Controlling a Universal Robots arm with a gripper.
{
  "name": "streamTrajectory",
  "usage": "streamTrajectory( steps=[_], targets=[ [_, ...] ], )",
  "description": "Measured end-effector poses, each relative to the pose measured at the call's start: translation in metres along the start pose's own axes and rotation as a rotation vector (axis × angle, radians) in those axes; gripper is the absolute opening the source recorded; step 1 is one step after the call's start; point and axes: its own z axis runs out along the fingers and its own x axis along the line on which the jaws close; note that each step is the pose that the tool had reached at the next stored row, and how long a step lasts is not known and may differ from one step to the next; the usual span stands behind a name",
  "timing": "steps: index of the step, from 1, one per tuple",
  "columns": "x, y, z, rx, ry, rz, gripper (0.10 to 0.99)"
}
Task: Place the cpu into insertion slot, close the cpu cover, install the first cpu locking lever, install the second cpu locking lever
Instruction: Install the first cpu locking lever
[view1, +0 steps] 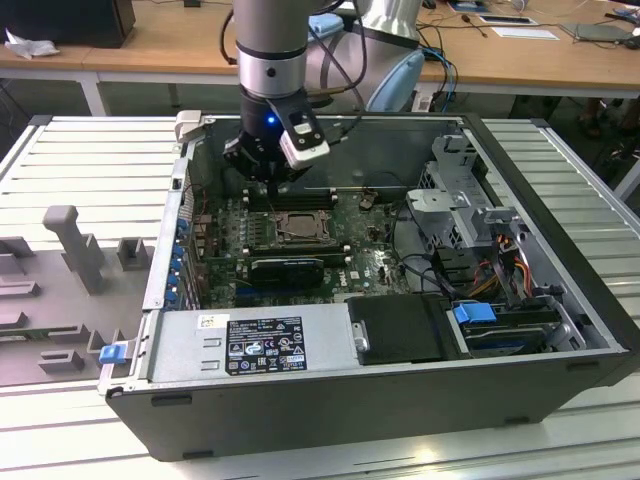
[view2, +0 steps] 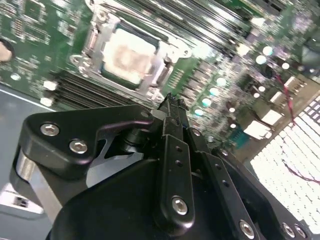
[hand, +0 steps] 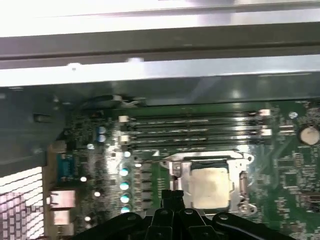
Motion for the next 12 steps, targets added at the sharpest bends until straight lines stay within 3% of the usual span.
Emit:
streamTrajectory(
  steps=[2, 9, 12],
  targets=[
    [0.0091, -0.0003, -0.0032, -0.002, 0.0, 0.0, 0.106],
    [0.0235, -0.0007, -0.0037, -0.007, 0.0003, -0.004, 0.106],
    [0.0261, 0.0008, -0.0035, -0.009, 0.0005, -0.007, 0.106]
  ],
)
